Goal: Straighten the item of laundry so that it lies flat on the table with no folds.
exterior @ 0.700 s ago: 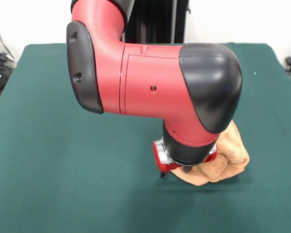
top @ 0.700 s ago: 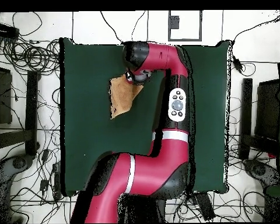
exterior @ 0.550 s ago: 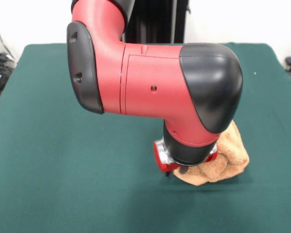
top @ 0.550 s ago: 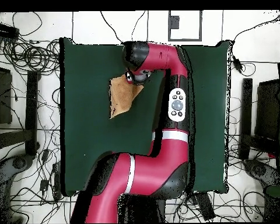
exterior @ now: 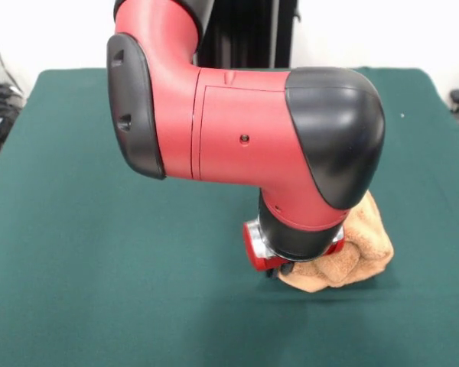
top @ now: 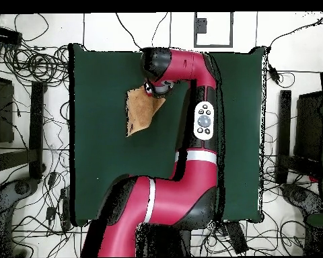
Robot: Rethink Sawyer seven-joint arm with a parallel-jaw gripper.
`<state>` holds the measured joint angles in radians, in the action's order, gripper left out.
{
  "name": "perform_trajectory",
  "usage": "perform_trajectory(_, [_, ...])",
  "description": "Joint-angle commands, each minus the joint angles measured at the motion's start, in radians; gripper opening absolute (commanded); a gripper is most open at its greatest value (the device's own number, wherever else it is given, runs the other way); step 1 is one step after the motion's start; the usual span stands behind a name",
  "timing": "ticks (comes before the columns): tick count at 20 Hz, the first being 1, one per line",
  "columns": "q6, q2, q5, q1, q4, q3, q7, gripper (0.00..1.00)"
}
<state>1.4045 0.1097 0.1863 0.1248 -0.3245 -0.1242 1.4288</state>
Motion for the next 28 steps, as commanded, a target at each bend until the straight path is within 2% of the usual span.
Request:
perform_trajectory(1, [-0.021,0.075,0.033,-0.021,-0.118,-0.009,0.115,0.0])
perform_trajectory(4, [-0.015,0.074,0.037,-0.023,-0.116,-0.004,0.116,0.0])
perform_trajectory(7, [-0.033,0.026,0.019,-0.011,-0.165,-0.007,0.093,0.0])
perform_trajectory(9, [-0.062,-0.058,0.003,0.009,-0.235,-0.001,0.044,0.0])
perform_trajectory(11, [-0.013,-0.12,-0.013,0.037,-0.206,-0.01,-0.037,0.0])
perform_trajectory(13, [0.068,-0.159,-0.022,0.067,-0.135,-0.027,-0.11,0.0])
perform_trajectory(18, [0.221,-0.156,0.008,0.098,0.049,-0.071,-0.194,0.0])
perform_trajectory(23, [0.312,-0.16,0.057,0.122,0.136,-0.093,-0.281,0.0])
perform_trajectory(28, [0.401,-0.202,0.105,0.156,0.183,-0.096,-0.399,0.0])
